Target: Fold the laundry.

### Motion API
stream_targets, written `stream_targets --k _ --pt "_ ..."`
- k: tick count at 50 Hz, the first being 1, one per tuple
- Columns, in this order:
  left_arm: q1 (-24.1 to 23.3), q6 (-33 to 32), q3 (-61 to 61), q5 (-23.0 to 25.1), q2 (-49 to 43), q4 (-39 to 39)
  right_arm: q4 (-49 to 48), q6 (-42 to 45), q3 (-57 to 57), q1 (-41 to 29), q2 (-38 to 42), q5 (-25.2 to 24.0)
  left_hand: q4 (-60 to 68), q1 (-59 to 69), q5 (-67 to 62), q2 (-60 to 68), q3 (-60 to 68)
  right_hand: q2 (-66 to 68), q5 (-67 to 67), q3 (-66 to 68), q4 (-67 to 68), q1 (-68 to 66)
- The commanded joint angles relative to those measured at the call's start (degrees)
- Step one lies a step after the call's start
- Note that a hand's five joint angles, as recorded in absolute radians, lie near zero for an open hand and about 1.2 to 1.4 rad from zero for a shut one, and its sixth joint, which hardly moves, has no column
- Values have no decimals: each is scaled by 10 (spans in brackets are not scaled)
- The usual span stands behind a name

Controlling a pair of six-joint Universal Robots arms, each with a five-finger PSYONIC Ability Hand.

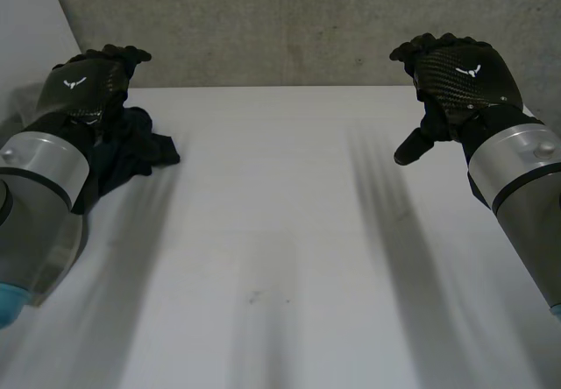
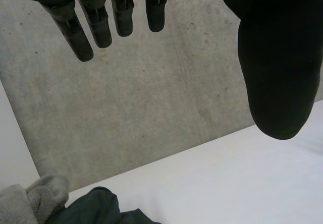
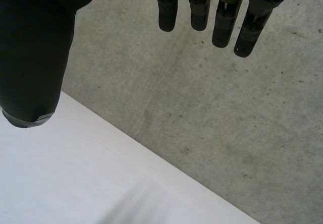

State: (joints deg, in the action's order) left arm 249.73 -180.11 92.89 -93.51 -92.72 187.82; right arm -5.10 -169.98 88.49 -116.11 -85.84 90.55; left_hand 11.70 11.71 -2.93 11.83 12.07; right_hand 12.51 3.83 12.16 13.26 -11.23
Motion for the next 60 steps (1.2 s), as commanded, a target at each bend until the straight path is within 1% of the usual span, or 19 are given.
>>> stream_targets --k 1,4,9,15,20,22,23,25,27,30,31,35,44,45,50,53,54,58,60 --pt "49 -57 -35 44 -43 -2 0 0 0 0 2 -1 -17 -17 29 -18 -20 -25 -38 -22 -33 12" --pt "117 -125 -64 76 -98 1 0 0 0 0 3 -1 -17 -17 29 -18 -20 -25 -38 -22 -33 12" --pt "196 -227 -134 83 -221 6 0 6 1 0 7 -2 -17 -17 29 -18 -20 -25 -38 -22 -33 12" --pt "257 -347 -203 85 -358 19 -9 12 6 1 9 -2 -17 -17 29 -18 -20 -25 -38 -22 -33 12" --pt "277 -394 -230 84 -414 33 -14 15 8 2 19 -2 9 8 4 7 5 -25 -38 -22 -33 12" --pt "277 -400 -233 86 -421 46 -15 15 8 2 24 -3 89 89 -77 88 85 -25 -38 -22 -33 12" --pt "277 -402 -235 86 -424 61 -16 15 8 1 26 -3 228 228 -215 226 224 -25 -38 -22 -33 12" --pt "277 -401 -237 84 -427 82 -16 16 8 1 28 -3 401 401 -389 400 398 -25 -38 -22 -33 12" --pt "271 -401 -236 73 -422 112 -16 18 8 1 30 -5 681 681 -669 680 678 -25 -38 -22 -33 12" --pt "261 -396 -225 51 -411 144 -15 20 8 1 31 -11 683 683 -671 682 679 -25 -38 -22 -33 12" --pt "245 -392 -215 30 -380 159 -15 20 8 2 30 -12 683 683 -671 682 679 -25 -38 -22 -33 12" --pt "189 -366 -181 3 -263 199 -15 20 7 4 30 -14 683 683 -671 682 679 -25 -38 -22 -33 12" --pt "51 -272 -143 3 -89 213 -15 20 6 4 20 -14 683 683 -671 682 679 -25 -38 -22 -33 12" --pt "38 -267 -137 3 -84 210 -15 20 5 5 19 -14 683 683 -671 682 679 -25 -38 -22 -33 12" --pt "-103 -239 -98 6 -89 189 -16 20 4 9 3 -14 683 683 -671 682 679 -25 -38 -22 -33 12" --pt "-167 -217 -80 6 -105 176 -16 20 3 11 -1 -12 683 683 -671 682 679 -25 -38 -22 -33 12" --pt "-202 -190 -68 7 -122 167 -16 20 1 12 -2 -11 683 683 -671 682 679 -25 -38 -22 -33 12" --pt "-256 -82 -47 30 -155 158 -19 20 3 25 -4 -9 683 683 -671 682 679 -25 -38 -22 -33 12" --pt "-263 -46 -43 42 -161 160 -22 20 3 35 -4 -9 340 340 -328 339 337 -25 -38 -22 -33 12"
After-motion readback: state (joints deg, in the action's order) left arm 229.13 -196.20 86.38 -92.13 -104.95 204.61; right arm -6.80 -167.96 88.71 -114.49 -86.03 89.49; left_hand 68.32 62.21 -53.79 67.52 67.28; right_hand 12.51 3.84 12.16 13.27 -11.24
